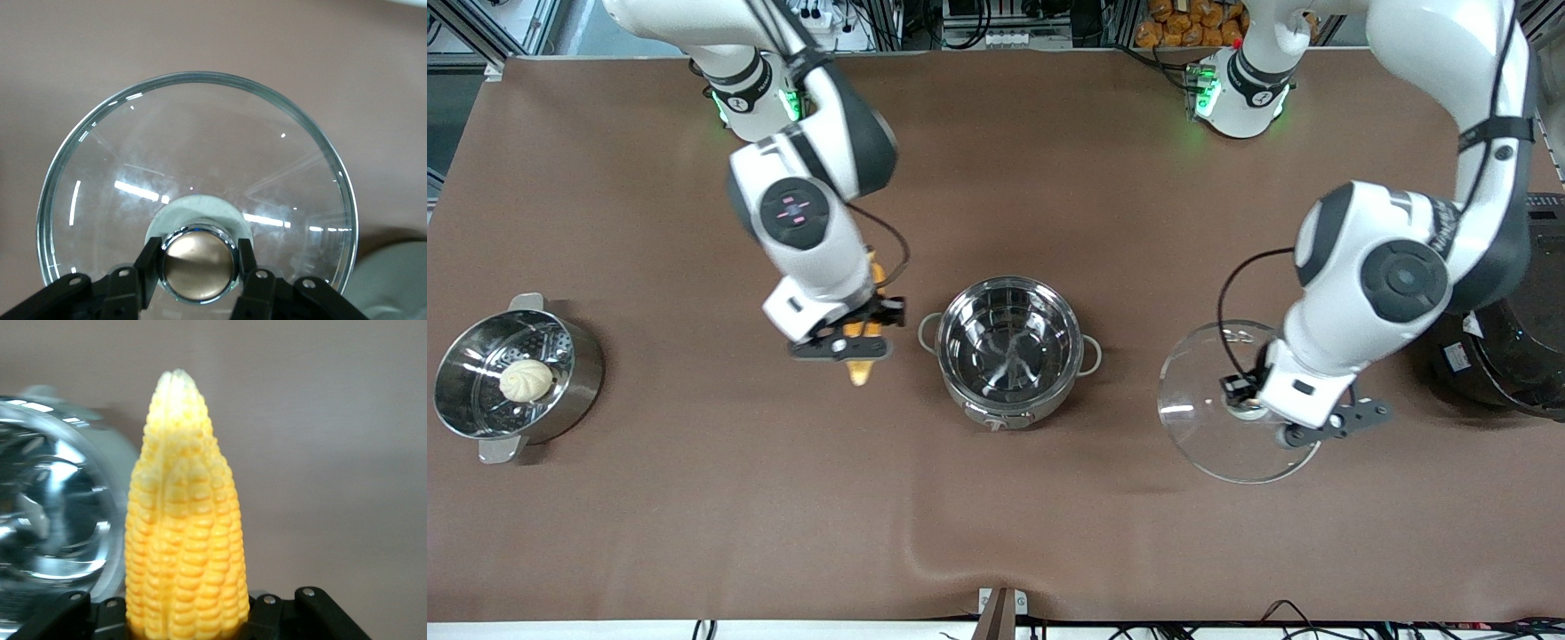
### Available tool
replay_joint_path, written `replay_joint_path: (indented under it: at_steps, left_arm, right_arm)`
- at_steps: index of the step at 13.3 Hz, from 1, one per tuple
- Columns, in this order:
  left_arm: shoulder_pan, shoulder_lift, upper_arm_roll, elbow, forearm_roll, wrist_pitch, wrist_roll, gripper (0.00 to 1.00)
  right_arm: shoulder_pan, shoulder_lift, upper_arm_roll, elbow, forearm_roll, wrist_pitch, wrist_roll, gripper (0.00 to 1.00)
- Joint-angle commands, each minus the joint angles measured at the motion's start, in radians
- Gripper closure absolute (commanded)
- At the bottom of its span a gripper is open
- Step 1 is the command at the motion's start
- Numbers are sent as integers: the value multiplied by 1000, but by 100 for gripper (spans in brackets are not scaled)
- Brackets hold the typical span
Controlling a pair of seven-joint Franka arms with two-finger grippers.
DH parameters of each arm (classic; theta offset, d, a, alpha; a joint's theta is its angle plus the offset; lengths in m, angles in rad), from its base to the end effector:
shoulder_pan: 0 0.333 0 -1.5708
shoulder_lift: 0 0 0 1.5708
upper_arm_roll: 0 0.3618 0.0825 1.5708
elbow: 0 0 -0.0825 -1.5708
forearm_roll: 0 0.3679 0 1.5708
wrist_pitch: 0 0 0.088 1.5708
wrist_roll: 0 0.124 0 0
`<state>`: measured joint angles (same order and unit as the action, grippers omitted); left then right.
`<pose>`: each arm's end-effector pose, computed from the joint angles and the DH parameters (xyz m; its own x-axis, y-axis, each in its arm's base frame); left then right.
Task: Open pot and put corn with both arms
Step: 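Lift the lid aside with the left gripper while the right gripper carries corn, then lower the corn into the pot and open the right gripper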
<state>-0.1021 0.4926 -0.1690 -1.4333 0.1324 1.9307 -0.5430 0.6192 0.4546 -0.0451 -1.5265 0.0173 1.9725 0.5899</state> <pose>0.6884 -0.1561 0.4423 0.9694 0.2431 0.0330 0.2441 -0.9692 -0.0324 0.5760 0.3802 0.4262 0.9998 -0.0182 -0.0046 -0.0181 -0.9998 0.0078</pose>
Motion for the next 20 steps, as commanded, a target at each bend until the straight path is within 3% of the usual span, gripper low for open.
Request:
replay_joint_path:
  at_steps: [1, 4, 6, 7, 8, 10, 11, 12, 13, 14, 16, 20]
  left_arm:
    - [47, 13, -14, -42, -17, 5, 78, 100]
    - [45, 101, -14, -62, -14, 50, 89, 100]
    - [41, 68, -14, -198, -7, 188, 86, 100]
    - [42, 34, -14, -272, -7, 270, 84, 100]
    - [42, 11, -14, -323, -4, 319, 84, 100]
    - [45, -2, -14, -380, -1, 385, 87, 100]
    - [45, 3, -14, -386, -1, 402, 89, 100]
    - [45, 9, -14, -384, -1, 403, 94, 79]
    - [47, 11, -14, -386, -1, 403, 104, 17]
    - [44, 12, -14, -386, -1, 403, 113, 0]
    - [45, 4, -14, -386, -1, 399, 112, 0]
    - [50, -112, -10, -380, -1, 369, 121, 0]
  right_arm:
    - [78, 146, -15, 132, 70, 122, 115, 85]
    - [146, 262, -16, 210, 85, 264, 217, 82]
    - [146, 277, -16, 213, 85, 269, 218, 74]
    - [148, 283, -16, 213, 84, 266, 219, 60]
    - [158, 291, -16, 210, 76, 264, 219, 36]
    - [156, 296, -18, 210, 75, 259, 219, 7]
    - [159, 294, -19, 210, 76, 258, 219, 1]
    - [156, 286, -19, 210, 76, 252, 219, 0]
    - [154, 270, -25, 210, 76, 227, 217, 0]
    - [131, 239, -35, 209, 72, 153, 209, 0]
    - [61, 135, -62, 207, 62, -24, 98, 0]
    - [-119, -16, -67, 157, 58, -147, -119, 0]
